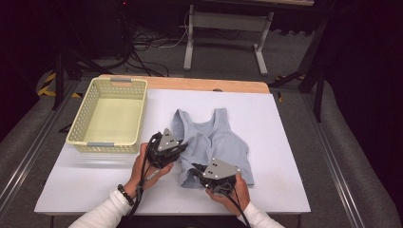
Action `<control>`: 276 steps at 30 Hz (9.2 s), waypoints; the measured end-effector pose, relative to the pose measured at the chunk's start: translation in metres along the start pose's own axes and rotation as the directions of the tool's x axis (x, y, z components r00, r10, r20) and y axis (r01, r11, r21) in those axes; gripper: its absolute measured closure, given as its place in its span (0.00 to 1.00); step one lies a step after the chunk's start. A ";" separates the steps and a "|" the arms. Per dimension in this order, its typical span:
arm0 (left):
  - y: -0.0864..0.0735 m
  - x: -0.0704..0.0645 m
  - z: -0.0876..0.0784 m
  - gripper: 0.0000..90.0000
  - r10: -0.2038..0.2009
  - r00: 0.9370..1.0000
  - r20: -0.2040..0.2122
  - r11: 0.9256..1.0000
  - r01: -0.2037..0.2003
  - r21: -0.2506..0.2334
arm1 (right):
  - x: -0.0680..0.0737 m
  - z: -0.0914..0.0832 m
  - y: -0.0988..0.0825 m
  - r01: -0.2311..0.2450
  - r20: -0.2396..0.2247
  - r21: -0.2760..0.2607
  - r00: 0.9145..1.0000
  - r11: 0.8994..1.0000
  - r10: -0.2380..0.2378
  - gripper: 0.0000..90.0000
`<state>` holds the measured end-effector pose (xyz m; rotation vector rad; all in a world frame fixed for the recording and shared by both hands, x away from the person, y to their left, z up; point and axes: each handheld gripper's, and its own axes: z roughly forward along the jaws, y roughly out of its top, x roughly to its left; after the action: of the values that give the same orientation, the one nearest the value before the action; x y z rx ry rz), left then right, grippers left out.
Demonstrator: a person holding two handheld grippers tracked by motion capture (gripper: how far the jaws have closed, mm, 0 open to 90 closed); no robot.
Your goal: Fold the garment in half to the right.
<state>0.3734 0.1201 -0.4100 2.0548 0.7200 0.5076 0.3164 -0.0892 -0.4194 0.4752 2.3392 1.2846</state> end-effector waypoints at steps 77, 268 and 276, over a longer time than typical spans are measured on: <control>-0.032 0.043 -0.036 0.88 -0.035 0.999 -0.028 0.999 0.035 0.008 | 0.051 0.102 0.019 0.068 -0.148 0.195 0.988 0.978 -0.039 0.53; -0.035 -0.045 0.015 0.71 0.162 0.949 0.271 0.973 -0.200 0.119 | -0.125 -0.016 -0.080 -0.476 0.100 0.210 0.880 0.854 0.465 0.68; -0.016 -0.040 -0.013 0.42 0.141 0.951 0.275 0.988 -0.152 0.019 | -0.122 -0.015 -0.076 -0.420 0.132 0.188 0.907 0.888 0.400 0.83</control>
<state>0.3309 0.1089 -0.4202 2.1712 0.4177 0.2845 0.4058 -0.1980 -0.4527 1.1275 2.3888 1.1532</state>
